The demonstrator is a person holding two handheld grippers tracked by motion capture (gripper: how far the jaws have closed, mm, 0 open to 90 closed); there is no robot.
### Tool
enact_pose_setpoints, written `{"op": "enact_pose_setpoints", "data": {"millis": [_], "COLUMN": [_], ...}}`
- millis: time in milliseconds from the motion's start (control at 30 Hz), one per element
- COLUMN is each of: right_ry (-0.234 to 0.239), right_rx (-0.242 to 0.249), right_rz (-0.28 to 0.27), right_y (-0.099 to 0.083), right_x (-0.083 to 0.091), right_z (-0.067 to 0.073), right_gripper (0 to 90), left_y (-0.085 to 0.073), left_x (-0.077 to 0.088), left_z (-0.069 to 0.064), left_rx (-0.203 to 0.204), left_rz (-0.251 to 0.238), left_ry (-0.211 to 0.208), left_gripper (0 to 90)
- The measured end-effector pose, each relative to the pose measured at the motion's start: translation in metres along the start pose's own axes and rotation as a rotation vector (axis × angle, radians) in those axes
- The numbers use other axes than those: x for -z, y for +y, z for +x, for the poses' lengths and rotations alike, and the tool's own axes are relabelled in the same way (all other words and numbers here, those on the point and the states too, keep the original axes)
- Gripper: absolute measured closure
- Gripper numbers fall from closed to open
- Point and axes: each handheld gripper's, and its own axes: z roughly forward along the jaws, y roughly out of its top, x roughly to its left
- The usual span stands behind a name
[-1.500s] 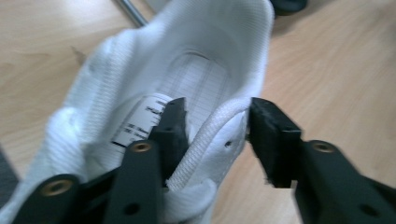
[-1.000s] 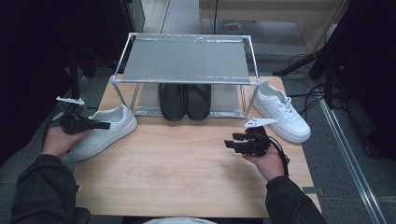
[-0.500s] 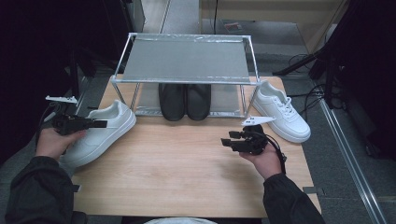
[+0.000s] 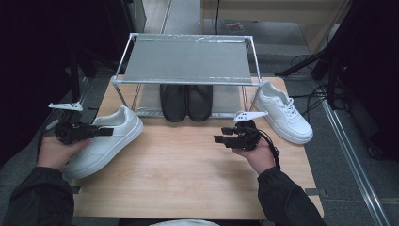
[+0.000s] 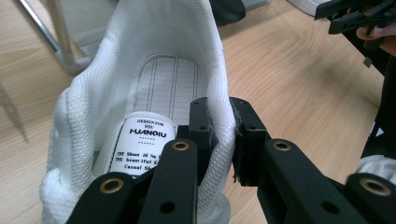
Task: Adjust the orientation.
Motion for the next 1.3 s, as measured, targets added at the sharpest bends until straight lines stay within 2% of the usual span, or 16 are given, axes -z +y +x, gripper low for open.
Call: {"op": "enact_pose_setpoints", "data": {"millis": [200,267,433,600,700,833,933,1033,1067,1100,1300], "right_ry": [-0.004,-0.008,-0.007,-0.019,-0.028,-0.039,-0.055,-0.058,-0.061,-0.061,-0.079], "right_rx": [-0.006,-0.017,-0.044,-0.037,-0.032,-0.030,-0.028,-0.029,-0.027,-0.027,-0.038], "right_rz": [-0.008,-0.016,-0.021,-0.034,-0.037,-0.045,-0.048,-0.059,-0.063,-0.063,-0.073], "right_y": [0.001,0.001,0.000,-0.002,-0.003,-0.005,-0.009,-0.010,-0.010,-0.010,-0.014], "right_x": [0.002,0.003,0.005,0.008,0.010,0.012,0.016,0.018,0.020,0.020,0.025], "right_z": [0.000,-0.003,-0.006,-0.006,-0.005,-0.004,-0.003,-0.003,-0.003,-0.003,0.000], "right_gripper": [49.0,48.3,50.9,51.1,51.0,50.7,50.7,51.0,51.3,51.3,49.9], "left_y": [0.006,0.011,0.016,0.022,0.027,0.033,0.036,0.039,0.041,0.041,0.046], "left_x": [-0.010,-0.018,-0.029,-0.044,-0.053,-0.069,-0.083,-0.095,-0.105,-0.105,-0.133], "left_z": [-0.016,-0.023,-0.033,-0.044,-0.052,-0.068,-0.074,-0.081,-0.087,-0.087,-0.100], "left_rx": [-0.006,-0.017,-0.042,-0.063,-0.091,-0.133,-0.153,-0.174,-0.196,-0.196,-0.236], "left_rz": [-0.010,0.004,0.029,0.048,0.071,0.089,0.100,0.115,0.131,0.131,0.188], "left_ry": [-0.029,-0.059,-0.061,-0.090,-0.114,-0.146,-0.171,-0.174,-0.176,-0.176,-0.220], "left_gripper": [80.7,80.5,80.5,80.4,80.3,80.3,80.3,80.4,80.4,80.4,79.9]}}
